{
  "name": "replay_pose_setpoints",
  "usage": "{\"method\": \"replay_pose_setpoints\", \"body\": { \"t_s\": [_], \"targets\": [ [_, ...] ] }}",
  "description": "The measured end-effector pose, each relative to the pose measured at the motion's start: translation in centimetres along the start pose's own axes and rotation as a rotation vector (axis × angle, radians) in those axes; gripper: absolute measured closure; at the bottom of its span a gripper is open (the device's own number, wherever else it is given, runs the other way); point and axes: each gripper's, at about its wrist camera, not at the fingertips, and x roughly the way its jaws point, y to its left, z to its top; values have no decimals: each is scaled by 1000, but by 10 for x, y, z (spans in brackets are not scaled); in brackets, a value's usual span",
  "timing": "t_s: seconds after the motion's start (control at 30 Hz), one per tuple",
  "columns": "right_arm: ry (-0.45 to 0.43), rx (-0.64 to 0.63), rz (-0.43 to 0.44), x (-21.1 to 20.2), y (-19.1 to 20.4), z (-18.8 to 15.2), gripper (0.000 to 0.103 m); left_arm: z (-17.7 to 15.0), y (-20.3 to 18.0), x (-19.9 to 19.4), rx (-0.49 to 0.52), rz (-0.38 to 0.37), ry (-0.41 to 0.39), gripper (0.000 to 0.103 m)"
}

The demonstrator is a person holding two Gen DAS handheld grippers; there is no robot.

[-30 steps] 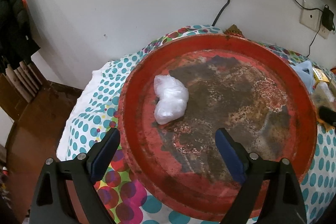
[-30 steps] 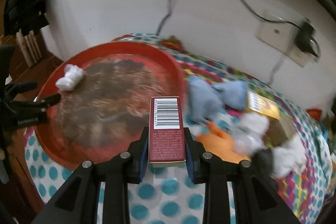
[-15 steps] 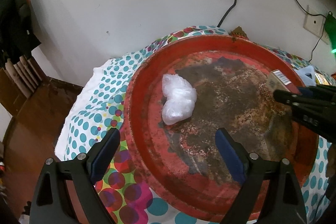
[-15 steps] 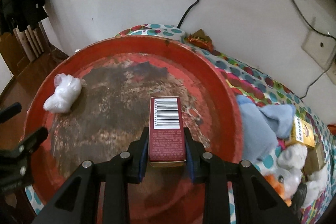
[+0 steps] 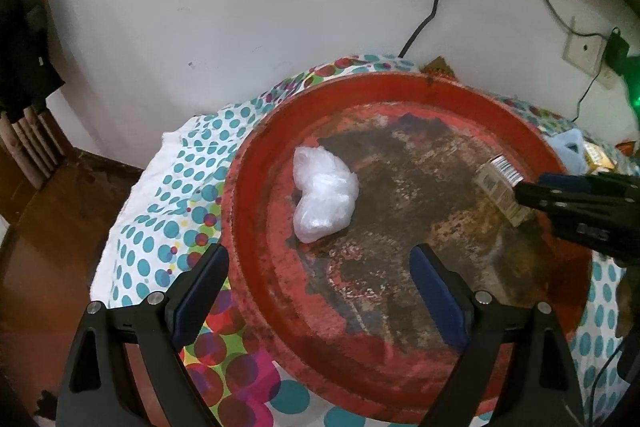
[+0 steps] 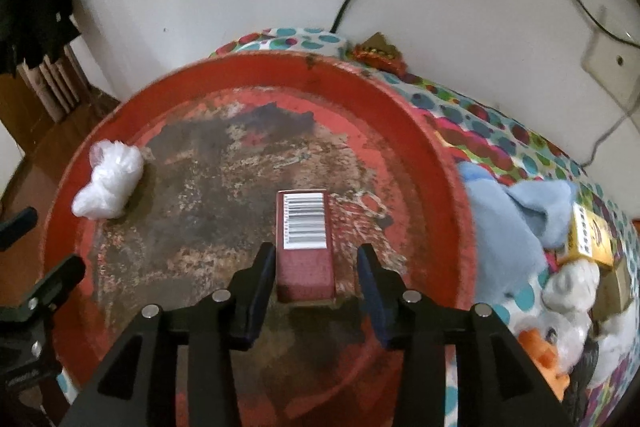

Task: Organize objects
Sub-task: 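Carry the red barcode box onto the red tray and release it with the right gripper, then grasp the orange duck toy with the left gripper while the right gripper grasps the black bag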

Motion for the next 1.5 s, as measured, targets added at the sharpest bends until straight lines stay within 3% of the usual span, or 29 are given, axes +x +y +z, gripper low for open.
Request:
{"method": "replay_pose_setpoints", "body": {
  "t_s": [0.2,0.33,0.6,0.7,0.87,1.2,1.5],
  "targets": [
    [-87,49,15,-54,-37,-38,58,2,4,-6,-8,-6,-27,7],
    [-115,95,-44,-87,-84,-78,58,2,-5,-7,21,13,-28,7],
    [-90,233,-205,-124,-188,-150,56,-4,-43,-12,147,-4,-30,5],
    [-70,277,-201,-123,-209,-164,56,-5,-60,-18,192,-13,-36,4],
    [-70,289,-150,-107,-213,-167,55,-6,-90,-30,262,-35,-38,1],
    [-83,222,-97,-81,-204,-141,52,-4,-160,-45,372,-83,-18,1],
    [-70,226,12,-85,-207,-145,52,-3,-223,-48,450,-122,-6,1]
  ]
}}
